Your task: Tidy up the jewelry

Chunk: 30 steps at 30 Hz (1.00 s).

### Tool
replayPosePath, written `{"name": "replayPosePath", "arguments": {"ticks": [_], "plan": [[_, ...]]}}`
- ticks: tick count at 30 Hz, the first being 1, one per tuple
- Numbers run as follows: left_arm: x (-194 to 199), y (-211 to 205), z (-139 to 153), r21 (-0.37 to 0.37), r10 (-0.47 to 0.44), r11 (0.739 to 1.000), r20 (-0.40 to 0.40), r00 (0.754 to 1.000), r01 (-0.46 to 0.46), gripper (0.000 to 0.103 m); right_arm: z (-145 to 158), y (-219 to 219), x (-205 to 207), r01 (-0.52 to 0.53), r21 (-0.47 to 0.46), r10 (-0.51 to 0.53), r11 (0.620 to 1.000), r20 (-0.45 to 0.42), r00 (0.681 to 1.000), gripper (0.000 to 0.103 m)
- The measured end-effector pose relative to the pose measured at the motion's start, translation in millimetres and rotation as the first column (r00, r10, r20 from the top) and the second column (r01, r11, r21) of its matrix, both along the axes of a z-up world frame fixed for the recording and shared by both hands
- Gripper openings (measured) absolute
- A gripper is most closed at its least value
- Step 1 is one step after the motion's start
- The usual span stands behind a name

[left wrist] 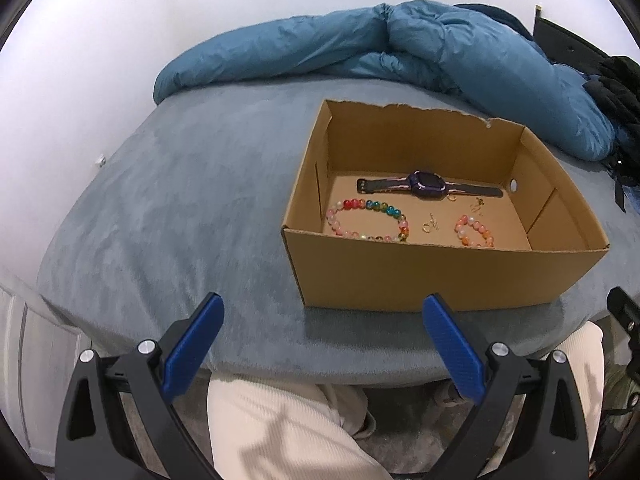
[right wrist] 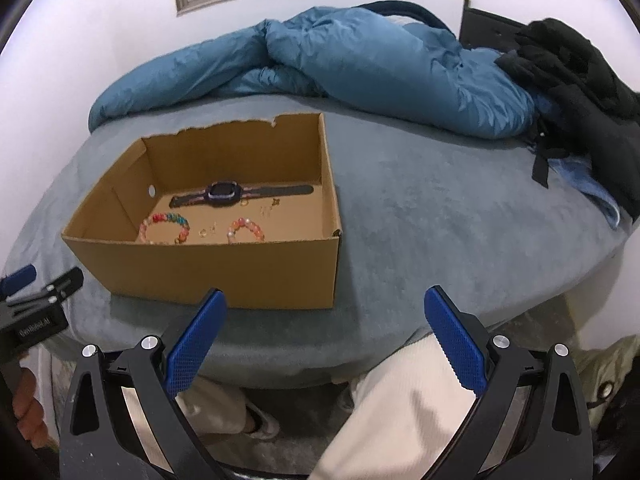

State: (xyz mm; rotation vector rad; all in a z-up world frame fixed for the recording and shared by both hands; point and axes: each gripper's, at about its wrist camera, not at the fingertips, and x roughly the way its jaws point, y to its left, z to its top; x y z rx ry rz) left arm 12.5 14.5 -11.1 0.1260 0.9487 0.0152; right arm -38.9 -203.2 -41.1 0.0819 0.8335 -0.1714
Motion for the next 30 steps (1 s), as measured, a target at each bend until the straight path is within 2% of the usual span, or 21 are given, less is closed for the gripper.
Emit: {"name": "replayPosePath", "arguments": {"ticks": [9,18,30], "plan": [[6.6,-5.3,-2.7,-0.014,-0.009,1.0,-0.067,0.998,0.008,0.097,-4.2,-4.3,8.8,-0.006,0.002,0.006,1.0,-0.043,0.999,0.095],[12.0,-5.9,-7.2,-0.007,0.001,1.0,-0.089,0.996,-0.001,0.097,-9.7,-9.1,11.5,-0.002,-0.004,0.001,1.0,-0.077,0.997,0.095],[11.6,-10.0,-4.3,-0.004,-0.009,1.0,-0.086,0.996,0.009,0.097,-6.5,-15.4,10.1,0.015,-0.004,-0.015,1.0,-0.076,0.997,0.095]]}}
